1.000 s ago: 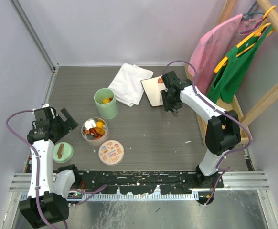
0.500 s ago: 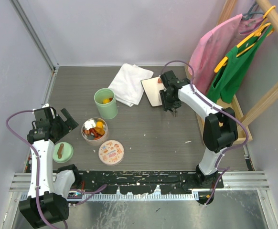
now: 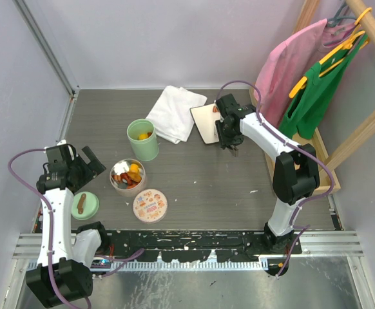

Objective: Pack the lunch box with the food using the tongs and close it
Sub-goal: Pick up the fake food from the plate, then place the fake food in the packing box.

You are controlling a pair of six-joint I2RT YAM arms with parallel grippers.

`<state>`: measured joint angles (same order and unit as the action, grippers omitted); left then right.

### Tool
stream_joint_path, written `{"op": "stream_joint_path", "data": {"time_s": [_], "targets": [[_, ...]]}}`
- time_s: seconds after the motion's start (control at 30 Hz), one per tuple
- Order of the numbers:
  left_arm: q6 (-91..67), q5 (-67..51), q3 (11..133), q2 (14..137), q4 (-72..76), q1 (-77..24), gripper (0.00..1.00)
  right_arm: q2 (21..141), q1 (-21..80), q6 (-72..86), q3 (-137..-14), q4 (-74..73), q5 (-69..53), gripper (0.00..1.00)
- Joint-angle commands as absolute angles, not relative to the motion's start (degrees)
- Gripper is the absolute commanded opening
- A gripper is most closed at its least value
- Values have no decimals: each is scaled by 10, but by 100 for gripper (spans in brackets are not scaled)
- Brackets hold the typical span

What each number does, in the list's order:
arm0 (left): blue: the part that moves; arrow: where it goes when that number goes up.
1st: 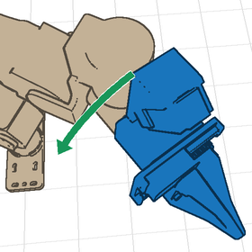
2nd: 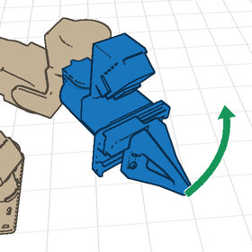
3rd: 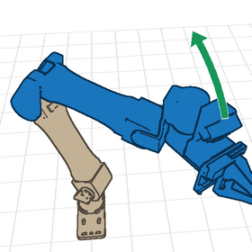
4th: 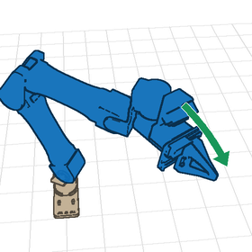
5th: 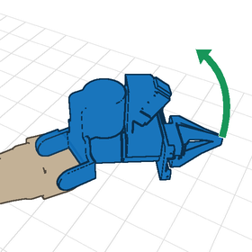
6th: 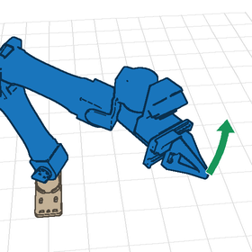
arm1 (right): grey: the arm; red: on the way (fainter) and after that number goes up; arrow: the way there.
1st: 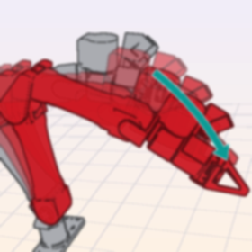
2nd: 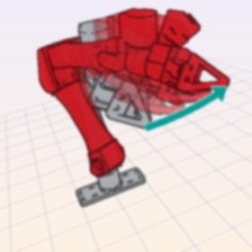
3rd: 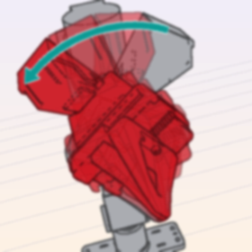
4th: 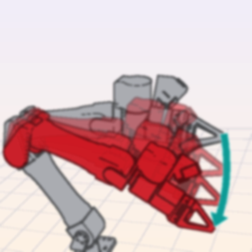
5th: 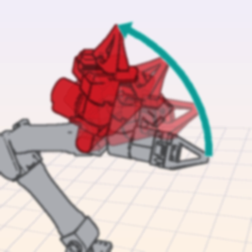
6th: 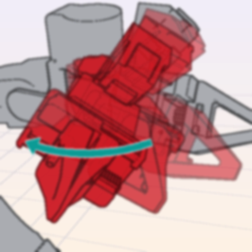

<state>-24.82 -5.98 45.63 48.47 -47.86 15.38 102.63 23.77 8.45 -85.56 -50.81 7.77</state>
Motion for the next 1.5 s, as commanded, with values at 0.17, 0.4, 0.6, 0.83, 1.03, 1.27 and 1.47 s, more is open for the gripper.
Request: {"op": "stream_joint_path", "data": {"time_s": [0.17,0.4,0.6,0.83,1.03,1.27,1.47], "targets": [[-243,-58,469,482,-464,152,98,984,237,90,-859,-484,21,39],[-244,-59,468,482,-464,152,98,957,237,107,-845,-467,-19,38],[-244,-58,468,480,-464,152,98,940,237,117,-833,-457,-40,38],[-245,-58,469,480,-464,152,98,908,238,146,-815,-444,-92,36],[-244,-58,468,480,-464,152,98,861,246,175,-771,-412,-156,36],[-244,-58,468,480,-464,152,98,847,311,193,-757,-410,-177,36],[-245,-57,468,479,-464,152,98,872,406,200,-783,-423,-156,36]]}}
